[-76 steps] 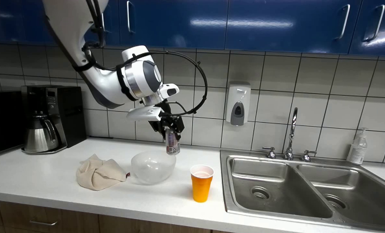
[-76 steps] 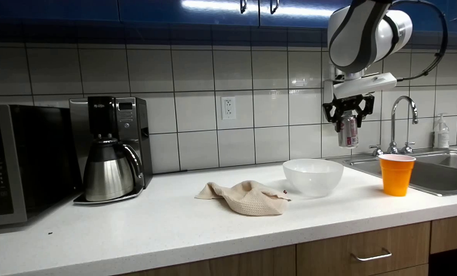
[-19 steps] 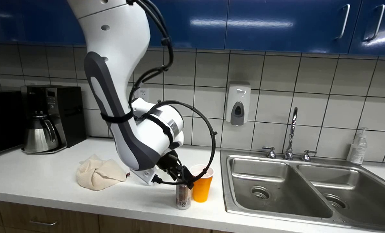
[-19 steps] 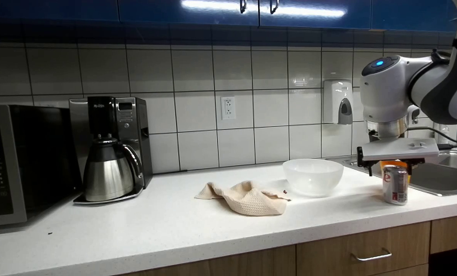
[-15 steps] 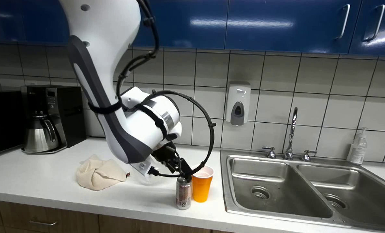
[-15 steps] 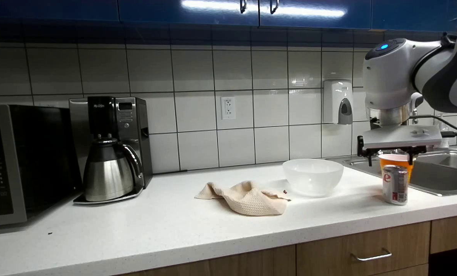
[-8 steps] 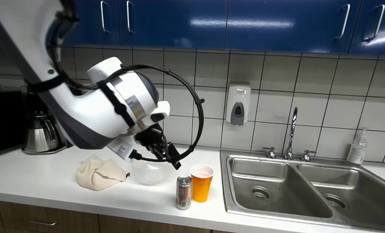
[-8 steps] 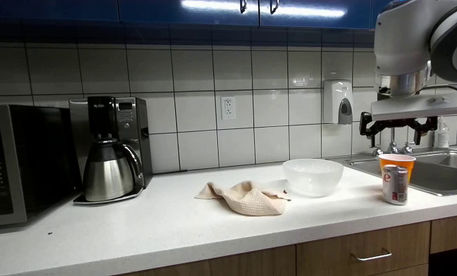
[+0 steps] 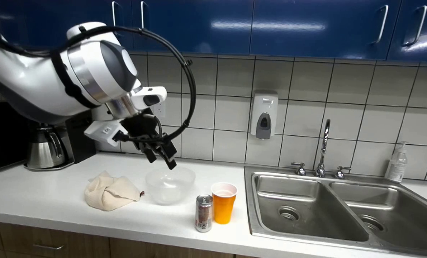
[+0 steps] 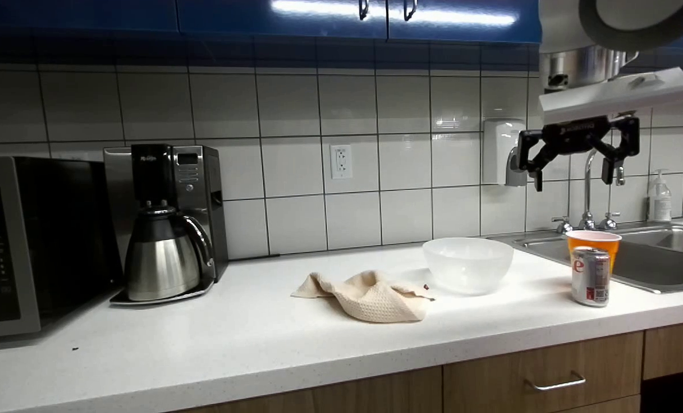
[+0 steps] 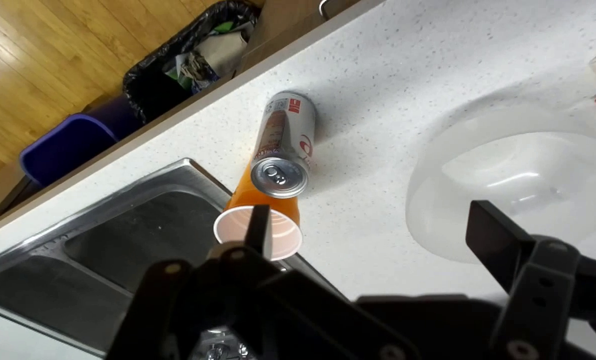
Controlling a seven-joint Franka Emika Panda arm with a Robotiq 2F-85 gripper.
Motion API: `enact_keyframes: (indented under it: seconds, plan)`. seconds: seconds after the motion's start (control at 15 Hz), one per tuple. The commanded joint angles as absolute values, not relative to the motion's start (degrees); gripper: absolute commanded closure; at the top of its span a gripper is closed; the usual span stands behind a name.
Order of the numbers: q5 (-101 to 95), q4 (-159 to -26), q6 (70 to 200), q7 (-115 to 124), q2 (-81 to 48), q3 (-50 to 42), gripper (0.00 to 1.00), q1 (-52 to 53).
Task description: Bring the can closer to the cup
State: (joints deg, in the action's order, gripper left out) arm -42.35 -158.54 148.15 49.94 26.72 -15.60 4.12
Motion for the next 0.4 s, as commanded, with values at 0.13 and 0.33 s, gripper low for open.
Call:
enact_keyframes:
  seconds: [0.13,0.33]
  plan:
    - [-38.53,-158.97,136.61,47.1,34.07,-15.52,0.0,8.48]
    - [-31.89,-158.92,133.91,42.31,36.81,-9.03,0.0,3.75]
